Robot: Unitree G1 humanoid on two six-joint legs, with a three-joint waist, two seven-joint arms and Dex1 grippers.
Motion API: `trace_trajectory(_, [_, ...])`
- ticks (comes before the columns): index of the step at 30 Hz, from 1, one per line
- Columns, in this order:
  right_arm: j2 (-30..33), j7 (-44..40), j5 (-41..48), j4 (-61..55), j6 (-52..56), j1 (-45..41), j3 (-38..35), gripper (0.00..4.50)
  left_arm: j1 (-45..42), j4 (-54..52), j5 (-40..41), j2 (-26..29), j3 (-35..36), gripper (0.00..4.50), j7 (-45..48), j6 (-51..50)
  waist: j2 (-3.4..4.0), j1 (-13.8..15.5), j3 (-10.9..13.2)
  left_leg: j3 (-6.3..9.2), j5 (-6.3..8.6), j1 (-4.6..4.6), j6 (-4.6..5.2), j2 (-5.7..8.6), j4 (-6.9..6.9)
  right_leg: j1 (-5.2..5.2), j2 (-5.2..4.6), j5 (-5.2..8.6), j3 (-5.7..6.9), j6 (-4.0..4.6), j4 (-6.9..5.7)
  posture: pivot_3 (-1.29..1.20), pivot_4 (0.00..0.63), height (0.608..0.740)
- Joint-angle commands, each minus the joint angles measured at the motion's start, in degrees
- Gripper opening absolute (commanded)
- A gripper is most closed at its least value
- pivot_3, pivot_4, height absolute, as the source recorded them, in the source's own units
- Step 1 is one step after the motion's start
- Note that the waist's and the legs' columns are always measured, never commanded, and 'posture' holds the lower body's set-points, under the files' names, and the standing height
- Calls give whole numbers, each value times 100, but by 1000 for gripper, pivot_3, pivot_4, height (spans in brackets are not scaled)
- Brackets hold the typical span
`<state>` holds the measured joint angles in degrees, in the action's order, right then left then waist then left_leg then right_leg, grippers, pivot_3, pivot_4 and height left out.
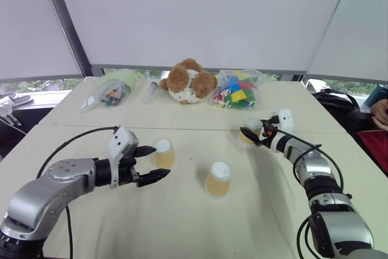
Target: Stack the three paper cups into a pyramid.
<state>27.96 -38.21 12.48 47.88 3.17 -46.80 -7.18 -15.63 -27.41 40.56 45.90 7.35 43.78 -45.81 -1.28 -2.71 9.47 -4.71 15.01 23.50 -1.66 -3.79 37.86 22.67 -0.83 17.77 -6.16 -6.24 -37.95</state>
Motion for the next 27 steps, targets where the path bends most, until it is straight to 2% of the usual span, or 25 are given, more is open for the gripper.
trace_trajectory(1, [-25,10,15,26,-189,-230,-125,3923,-81,-157,12,-22,54,4500,-13,83,0,-3,0,0,0,0,0,0,0,0,0,0,0,0,0,0,150,740])
trace_trajectory(3, [-32,-19,10,58,-223,-246,-115,3073,-89,-153,6,-28,38,4500,-17,86,0,-5,0,0,0,0,0,0,0,0,0,0,0,0,0,0,150,740])
trace_trajectory(4, [-34,-24,6,65,-234,-249,-111,2508,-91,-151,2,-30,31,4500,-15,89,0,-4,0,0,0,0,0,0,0,0,0,0,0,0,0,0,150,740])
trace_trajectory(5, [-34,-28,2,66,-238,-248,-109,2257,-91,-149,-3,-31,26,4500,-11,90,0,-1,0,0,0,0,0,0,0,0,0,0,0,0,0,0,150,740])
trace_trajectory(9, [61,-231,53,-163,-287,-189,-131,2254,-110,-130,-14,-11,2,4500,44,93,0,-1,0,0,0,0,-1,0,0,0,0,0,0,0,0,0,150,740])
trace_trajectory(15, [1008,-1908,335,-1735,-123,625,-61,2254,-169,39,-90,164,-58,4500,402,193,6,54,4,5,0,2,0,4,0,-4,-4,0,3,-1,0,0,150,740])
trace_trajectory(19, [1515,-2661,826,-3040,785,1346,-14,2254,-220,206,-103,240,-152,4500,744,274,6,19,4,6,0,-4,0,2,0,-11,-1,1,4,-1,3,0,150,740])
trace_trajectory(22, [1674,-2679,1181,-4070,1528,1935,-86,2254,-268,326,-198,262,-213,4500,899,355,6,9,4,6,0,-9,0,-2,0,-11,4,1,3,0,-1,0,150,740])
trace_trajectory(27, [1570,-2250,1577,-5393,2271,2902,-294,2254,-362,427,-268,209,-314,4500,994,366,6,31,3,12,0,-7,0,-2,1,-11,5,1,3,-1,-1,0,150,740])
